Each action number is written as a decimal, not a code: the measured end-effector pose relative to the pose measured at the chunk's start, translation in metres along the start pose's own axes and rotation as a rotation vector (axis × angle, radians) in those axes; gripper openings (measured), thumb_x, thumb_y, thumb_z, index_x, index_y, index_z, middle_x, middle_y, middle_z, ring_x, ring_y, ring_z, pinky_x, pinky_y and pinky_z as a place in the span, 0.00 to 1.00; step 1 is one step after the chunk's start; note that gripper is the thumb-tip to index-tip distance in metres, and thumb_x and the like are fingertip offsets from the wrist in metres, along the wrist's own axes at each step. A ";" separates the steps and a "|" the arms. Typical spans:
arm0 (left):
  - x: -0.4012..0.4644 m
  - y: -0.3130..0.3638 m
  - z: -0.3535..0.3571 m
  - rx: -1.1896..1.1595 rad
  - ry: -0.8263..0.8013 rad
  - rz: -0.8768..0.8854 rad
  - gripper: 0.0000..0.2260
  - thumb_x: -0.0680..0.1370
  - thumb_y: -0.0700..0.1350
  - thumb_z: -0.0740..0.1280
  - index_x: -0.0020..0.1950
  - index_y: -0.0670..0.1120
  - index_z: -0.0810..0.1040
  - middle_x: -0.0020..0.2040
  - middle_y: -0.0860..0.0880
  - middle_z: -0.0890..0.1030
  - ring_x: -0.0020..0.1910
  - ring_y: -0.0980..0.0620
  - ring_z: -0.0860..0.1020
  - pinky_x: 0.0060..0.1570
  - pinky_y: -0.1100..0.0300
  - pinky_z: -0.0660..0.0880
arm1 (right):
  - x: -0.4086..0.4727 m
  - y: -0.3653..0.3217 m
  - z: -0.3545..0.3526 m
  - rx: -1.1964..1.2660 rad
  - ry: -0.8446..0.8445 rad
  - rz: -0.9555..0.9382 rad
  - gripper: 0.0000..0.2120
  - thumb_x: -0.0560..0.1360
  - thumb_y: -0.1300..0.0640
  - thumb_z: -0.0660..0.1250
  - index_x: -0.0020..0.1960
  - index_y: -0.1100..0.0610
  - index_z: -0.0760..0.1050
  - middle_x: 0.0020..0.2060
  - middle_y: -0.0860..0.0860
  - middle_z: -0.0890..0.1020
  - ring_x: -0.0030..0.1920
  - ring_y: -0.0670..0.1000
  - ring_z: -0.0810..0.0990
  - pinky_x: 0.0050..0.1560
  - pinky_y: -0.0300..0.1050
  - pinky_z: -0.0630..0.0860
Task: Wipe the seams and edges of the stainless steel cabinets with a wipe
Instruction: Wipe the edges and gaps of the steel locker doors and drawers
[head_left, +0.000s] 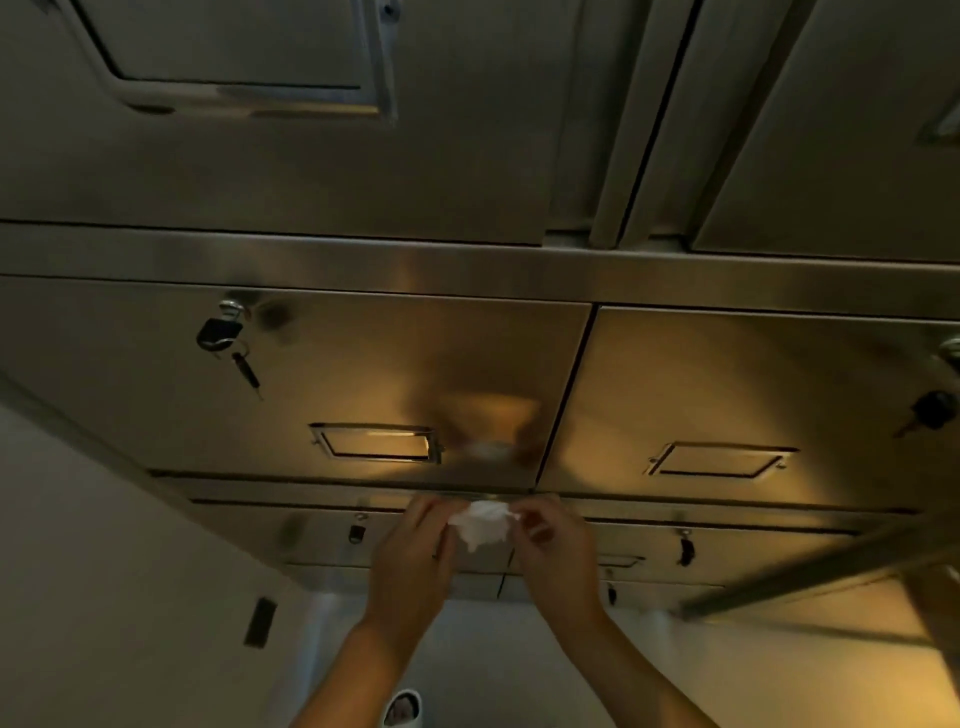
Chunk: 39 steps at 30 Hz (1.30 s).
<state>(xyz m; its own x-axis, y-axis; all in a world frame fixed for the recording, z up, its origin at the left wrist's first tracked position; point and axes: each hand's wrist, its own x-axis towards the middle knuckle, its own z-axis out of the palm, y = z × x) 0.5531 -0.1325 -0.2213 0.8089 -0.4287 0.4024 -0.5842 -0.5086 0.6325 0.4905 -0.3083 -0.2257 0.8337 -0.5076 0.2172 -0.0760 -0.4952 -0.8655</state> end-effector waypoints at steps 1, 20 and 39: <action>0.001 -0.005 0.003 0.035 -0.009 0.016 0.11 0.82 0.41 0.63 0.61 0.47 0.82 0.58 0.51 0.78 0.51 0.53 0.79 0.52 0.71 0.71 | 0.002 0.001 0.005 0.015 0.025 0.054 0.13 0.73 0.67 0.76 0.46 0.49 0.83 0.42 0.40 0.83 0.42 0.44 0.83 0.42 0.39 0.78; -0.022 -0.016 0.049 0.227 -0.360 0.035 0.42 0.74 0.37 0.71 0.84 0.44 0.53 0.84 0.43 0.57 0.83 0.45 0.54 0.77 0.40 0.64 | -0.010 0.006 0.008 -0.412 0.062 -0.268 0.13 0.77 0.64 0.72 0.61 0.56 0.82 0.58 0.51 0.82 0.58 0.49 0.78 0.60 0.39 0.74; -0.010 -0.019 0.046 0.295 -0.333 0.023 0.44 0.63 0.38 0.78 0.79 0.43 0.68 0.78 0.45 0.71 0.78 0.49 0.63 0.74 0.41 0.67 | 0.000 0.005 0.023 -0.576 -0.398 -0.180 0.36 0.65 0.64 0.60 0.74 0.61 0.72 0.69 0.58 0.77 0.71 0.60 0.74 0.79 0.50 0.58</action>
<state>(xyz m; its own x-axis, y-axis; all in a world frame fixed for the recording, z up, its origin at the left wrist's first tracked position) 0.5530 -0.1533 -0.2677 0.7581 -0.6349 0.1487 -0.6349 -0.6665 0.3908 0.5024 -0.2943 -0.2403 0.9880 -0.1427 0.0582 -0.1038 -0.8955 -0.4328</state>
